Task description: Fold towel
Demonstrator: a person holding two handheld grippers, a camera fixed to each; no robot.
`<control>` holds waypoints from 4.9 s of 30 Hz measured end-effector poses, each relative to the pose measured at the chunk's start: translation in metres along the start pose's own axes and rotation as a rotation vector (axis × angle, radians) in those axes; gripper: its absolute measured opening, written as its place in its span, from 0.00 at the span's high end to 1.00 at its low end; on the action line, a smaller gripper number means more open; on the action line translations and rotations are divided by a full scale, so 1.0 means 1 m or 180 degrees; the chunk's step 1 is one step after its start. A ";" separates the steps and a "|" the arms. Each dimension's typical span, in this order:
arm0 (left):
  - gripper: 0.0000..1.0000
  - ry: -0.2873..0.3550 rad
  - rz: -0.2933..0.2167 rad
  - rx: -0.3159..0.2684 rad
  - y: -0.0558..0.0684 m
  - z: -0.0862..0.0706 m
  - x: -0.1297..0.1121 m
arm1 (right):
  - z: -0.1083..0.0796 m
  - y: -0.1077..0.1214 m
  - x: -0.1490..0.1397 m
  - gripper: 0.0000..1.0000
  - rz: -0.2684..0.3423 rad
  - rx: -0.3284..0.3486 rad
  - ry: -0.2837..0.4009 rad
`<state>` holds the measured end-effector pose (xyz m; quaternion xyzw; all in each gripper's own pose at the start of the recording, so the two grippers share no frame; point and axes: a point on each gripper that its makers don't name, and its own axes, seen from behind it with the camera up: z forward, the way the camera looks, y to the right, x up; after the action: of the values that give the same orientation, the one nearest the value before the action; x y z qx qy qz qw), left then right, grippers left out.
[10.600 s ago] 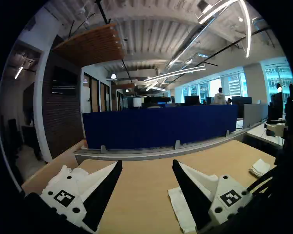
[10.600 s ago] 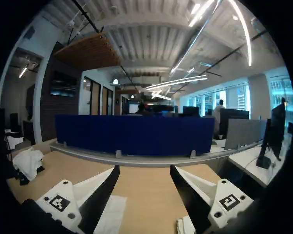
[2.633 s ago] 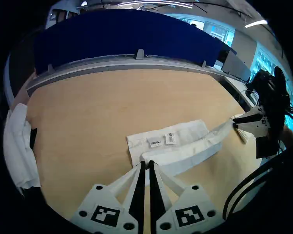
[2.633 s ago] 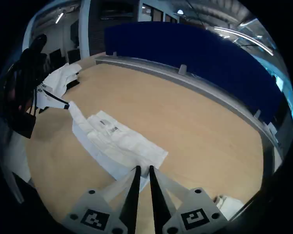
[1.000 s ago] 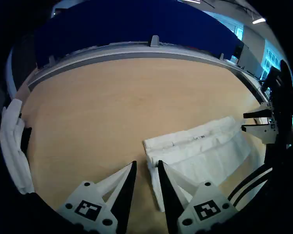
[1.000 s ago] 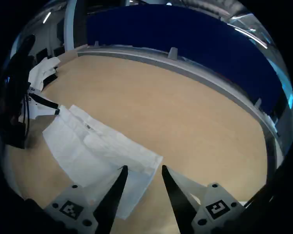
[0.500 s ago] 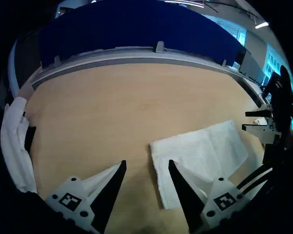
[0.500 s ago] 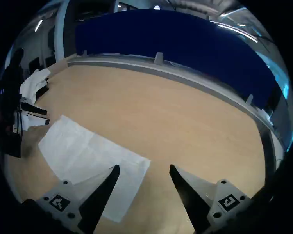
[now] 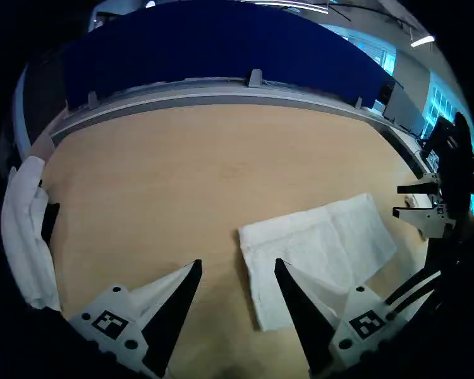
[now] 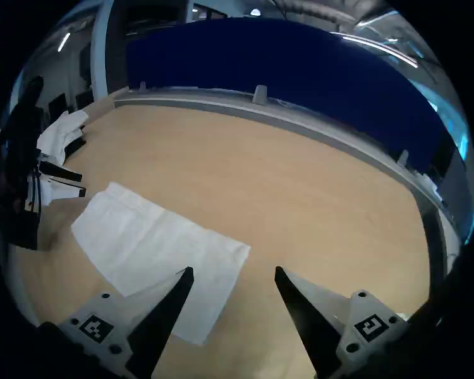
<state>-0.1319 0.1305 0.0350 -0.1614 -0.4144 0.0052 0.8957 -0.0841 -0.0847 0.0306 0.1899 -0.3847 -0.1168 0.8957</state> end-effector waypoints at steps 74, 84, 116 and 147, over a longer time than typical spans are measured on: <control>0.15 0.0185 -0.0450 0.0726 -0.033 -0.164 -0.101 | -0.012 -0.038 -0.086 0.34 -0.0685 0.0774 -0.0556; 0.15 0.0190 -0.0493 0.0738 -0.034 -0.169 -0.106 | -0.012 -0.038 -0.093 0.71 -0.0657 0.0836 -0.0631; 0.15 0.0226 -0.0556 0.0767 -0.040 -0.176 -0.110 | -0.023 -0.048 -0.050 0.95 -0.0856 0.0809 -0.0416; 0.15 0.0307 -0.0656 0.0794 -0.056 -0.196 -0.119 | -0.048 -0.097 0.055 0.95 -0.1483 0.0875 -0.0013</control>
<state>-0.0710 0.0045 -0.1549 -0.0056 -0.3814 -0.0430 0.9234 -0.0182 -0.1800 -0.0058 0.3929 -0.3447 -0.2669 0.8097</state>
